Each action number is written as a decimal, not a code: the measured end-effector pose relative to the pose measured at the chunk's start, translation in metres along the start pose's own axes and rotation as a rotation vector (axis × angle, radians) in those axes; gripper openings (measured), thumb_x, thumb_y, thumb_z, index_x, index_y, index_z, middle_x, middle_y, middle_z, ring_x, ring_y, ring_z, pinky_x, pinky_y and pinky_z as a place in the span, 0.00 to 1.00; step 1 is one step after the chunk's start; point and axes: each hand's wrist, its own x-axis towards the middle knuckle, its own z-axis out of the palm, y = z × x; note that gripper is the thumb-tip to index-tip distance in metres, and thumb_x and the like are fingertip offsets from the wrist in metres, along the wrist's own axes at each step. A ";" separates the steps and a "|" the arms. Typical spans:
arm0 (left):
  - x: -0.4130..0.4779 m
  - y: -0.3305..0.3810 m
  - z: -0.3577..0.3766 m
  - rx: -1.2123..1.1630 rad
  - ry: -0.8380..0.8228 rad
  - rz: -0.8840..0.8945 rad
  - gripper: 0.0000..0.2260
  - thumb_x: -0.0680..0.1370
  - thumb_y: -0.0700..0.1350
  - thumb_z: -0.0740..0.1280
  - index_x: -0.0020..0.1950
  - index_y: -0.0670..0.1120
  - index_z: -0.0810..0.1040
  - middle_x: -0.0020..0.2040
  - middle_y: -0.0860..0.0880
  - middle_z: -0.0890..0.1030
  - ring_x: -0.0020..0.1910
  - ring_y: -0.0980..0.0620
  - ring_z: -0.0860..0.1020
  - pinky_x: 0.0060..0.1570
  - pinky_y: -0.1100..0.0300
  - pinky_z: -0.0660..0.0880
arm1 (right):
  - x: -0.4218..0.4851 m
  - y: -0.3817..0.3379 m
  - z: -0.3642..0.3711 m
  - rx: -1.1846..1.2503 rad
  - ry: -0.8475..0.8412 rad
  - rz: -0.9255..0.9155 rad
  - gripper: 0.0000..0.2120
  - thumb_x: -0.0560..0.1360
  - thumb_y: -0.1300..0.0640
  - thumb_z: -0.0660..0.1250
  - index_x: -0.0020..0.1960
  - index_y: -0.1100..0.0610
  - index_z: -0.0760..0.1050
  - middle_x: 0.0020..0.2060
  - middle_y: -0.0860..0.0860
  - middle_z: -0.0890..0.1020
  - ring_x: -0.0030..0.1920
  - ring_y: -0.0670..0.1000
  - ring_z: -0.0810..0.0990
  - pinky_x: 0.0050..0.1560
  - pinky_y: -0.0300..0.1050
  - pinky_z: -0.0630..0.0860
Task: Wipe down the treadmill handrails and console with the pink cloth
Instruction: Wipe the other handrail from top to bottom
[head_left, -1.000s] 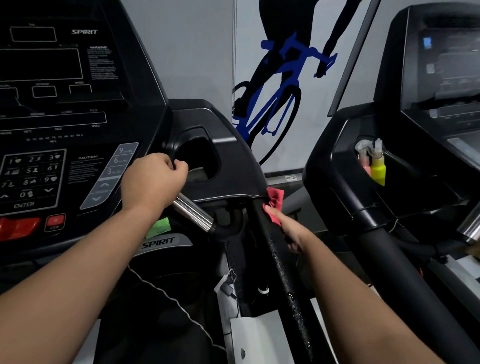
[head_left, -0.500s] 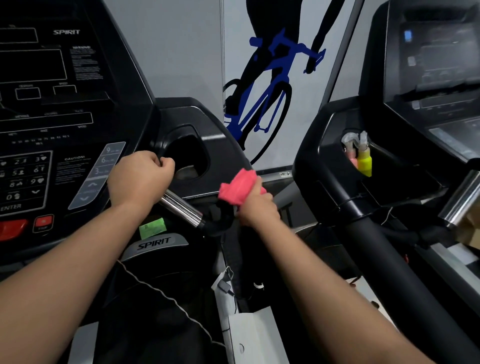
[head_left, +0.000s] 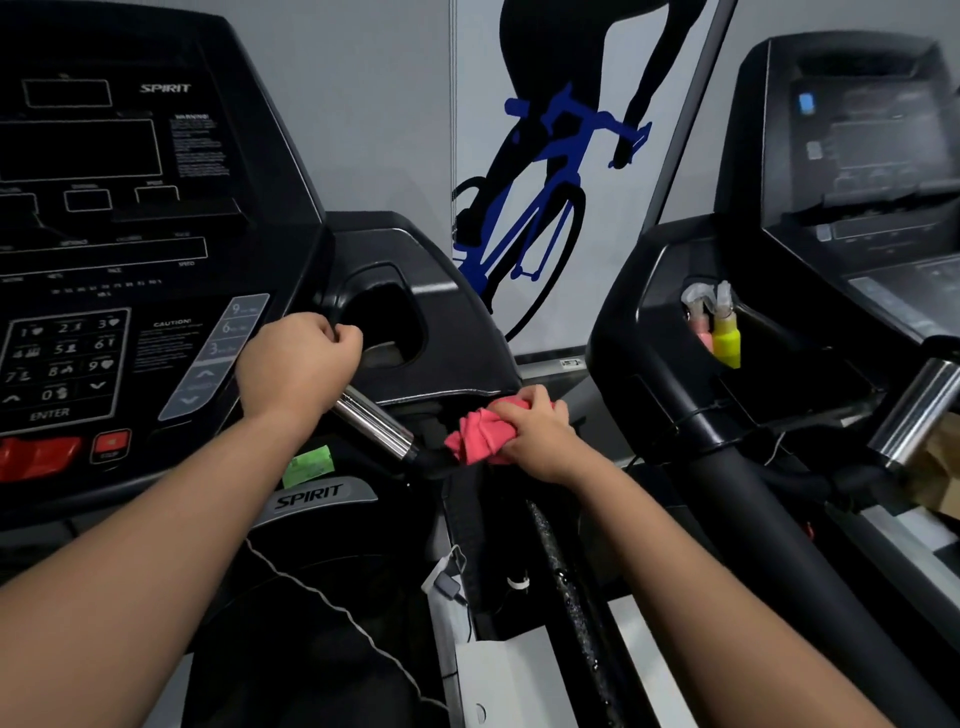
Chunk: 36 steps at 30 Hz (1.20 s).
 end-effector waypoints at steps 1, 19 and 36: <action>0.000 0.001 0.000 0.000 0.004 0.000 0.16 0.75 0.49 0.60 0.33 0.40 0.74 0.28 0.44 0.74 0.28 0.47 0.70 0.26 0.59 0.62 | 0.003 -0.003 -0.002 0.046 0.010 0.039 0.21 0.74 0.53 0.67 0.64 0.39 0.70 0.65 0.51 0.60 0.62 0.57 0.59 0.67 0.53 0.61; -0.001 -0.001 -0.002 -0.034 0.008 0.024 0.16 0.75 0.49 0.60 0.32 0.40 0.73 0.27 0.46 0.71 0.27 0.48 0.69 0.26 0.59 0.61 | 0.013 0.018 0.013 0.610 0.180 0.140 0.16 0.73 0.48 0.70 0.59 0.45 0.73 0.53 0.49 0.69 0.58 0.49 0.65 0.59 0.41 0.62; 0.001 -0.005 0.001 -0.046 0.016 0.080 0.17 0.76 0.49 0.60 0.31 0.39 0.72 0.25 0.46 0.70 0.26 0.46 0.68 0.26 0.59 0.61 | 0.013 0.017 0.015 0.215 0.204 0.098 0.22 0.77 0.38 0.56 0.65 0.50 0.64 0.59 0.58 0.69 0.61 0.61 0.70 0.61 0.55 0.66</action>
